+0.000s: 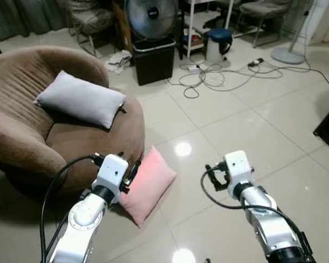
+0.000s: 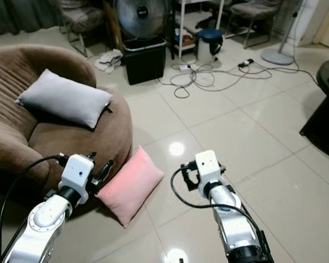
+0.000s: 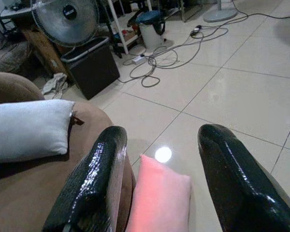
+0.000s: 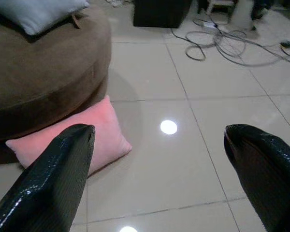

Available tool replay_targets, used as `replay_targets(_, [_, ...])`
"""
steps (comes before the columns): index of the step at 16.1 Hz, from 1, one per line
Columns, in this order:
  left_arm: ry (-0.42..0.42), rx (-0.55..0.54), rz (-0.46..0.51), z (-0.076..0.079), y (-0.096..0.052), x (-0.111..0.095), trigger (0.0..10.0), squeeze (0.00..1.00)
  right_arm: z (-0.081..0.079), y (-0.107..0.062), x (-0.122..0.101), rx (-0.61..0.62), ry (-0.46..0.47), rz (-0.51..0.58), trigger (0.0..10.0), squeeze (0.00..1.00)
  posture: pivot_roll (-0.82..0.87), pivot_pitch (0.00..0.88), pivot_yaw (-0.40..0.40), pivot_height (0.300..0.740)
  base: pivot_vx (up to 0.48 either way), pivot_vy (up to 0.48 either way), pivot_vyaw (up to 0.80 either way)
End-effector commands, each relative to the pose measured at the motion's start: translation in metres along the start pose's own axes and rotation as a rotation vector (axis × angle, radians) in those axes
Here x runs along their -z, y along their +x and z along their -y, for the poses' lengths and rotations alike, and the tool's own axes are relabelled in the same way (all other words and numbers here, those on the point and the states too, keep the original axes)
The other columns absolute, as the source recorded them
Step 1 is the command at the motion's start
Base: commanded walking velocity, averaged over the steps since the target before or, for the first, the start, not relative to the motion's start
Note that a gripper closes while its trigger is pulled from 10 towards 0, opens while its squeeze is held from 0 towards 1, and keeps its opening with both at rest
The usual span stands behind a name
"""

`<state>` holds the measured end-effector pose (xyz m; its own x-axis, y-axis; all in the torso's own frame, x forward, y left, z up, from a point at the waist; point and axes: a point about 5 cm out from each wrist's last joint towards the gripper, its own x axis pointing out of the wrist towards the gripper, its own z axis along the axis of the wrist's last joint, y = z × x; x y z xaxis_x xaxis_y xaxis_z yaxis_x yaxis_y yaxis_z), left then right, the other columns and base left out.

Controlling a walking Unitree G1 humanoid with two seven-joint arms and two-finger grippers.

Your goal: Move the pillow to the sofa from floor

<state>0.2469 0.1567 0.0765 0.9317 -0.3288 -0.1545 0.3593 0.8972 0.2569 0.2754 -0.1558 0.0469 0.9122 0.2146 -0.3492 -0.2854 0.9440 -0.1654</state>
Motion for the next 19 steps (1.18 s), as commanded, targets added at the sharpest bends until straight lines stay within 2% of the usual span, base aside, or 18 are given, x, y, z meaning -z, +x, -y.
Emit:
replay_targets(1, [-0.001,0.011,-0.006,0.0006,-0.0004,0.0017,10.0,0.0,-0.0005,-0.0003,0.0011,-0.013,-0.021,-0.003,10.0,0.0,0.06,0.0,0.036,0.74,0.36,0.0,0.0])
replay_targets(4, [-0.001,0.018,-0.008,0.0011,-0.0005,0.0021,10.0,0.0,-0.0008,-0.0005,0.0024,-0.016,-0.028,-0.007,10.0,0.0,0.06,0.0,0.036,0.74,0.36,0.0,0.62])
replay_targets(8, [-0.002,0.025,-0.011,0.0021,-0.0012,0.0033,10.0,0.0,0.0017,-0.0006,0.0046,0.009,-0.005,-0.017,10.0,0.0,0.06,0.0,0.036,0.74,0.358,0.0,0.0])
replay_targets(14, [-0.006,0.035,-0.014,0.0035,-0.0017,0.0043,10.0,0.0,-0.0009,-0.0005,0.0047,-0.018,-0.045,-0.021,10.0,0.0,0.06,0.0,0.04,0.74,0.356,0.0,0.0])
replay_targets(16, [-0.01,0.043,-0.019,0.0048,-0.0021,0.0054,10.0,0.0,0.0001,0.0,0.0051,-0.01,-0.043,-0.022,10.0,0.0,0.06,0.0,0.039,0.74,0.358,0.0,0.8])
replay_targets(19, [-0.011,0.046,-0.021,0.0051,-0.0022,0.0058,10.0,0.0,0.0019,0.0001,0.0058,0.001,-0.021,-0.023,10.0,0.0,0.06,0.0,0.038,0.74,0.358,0.0,0.0])
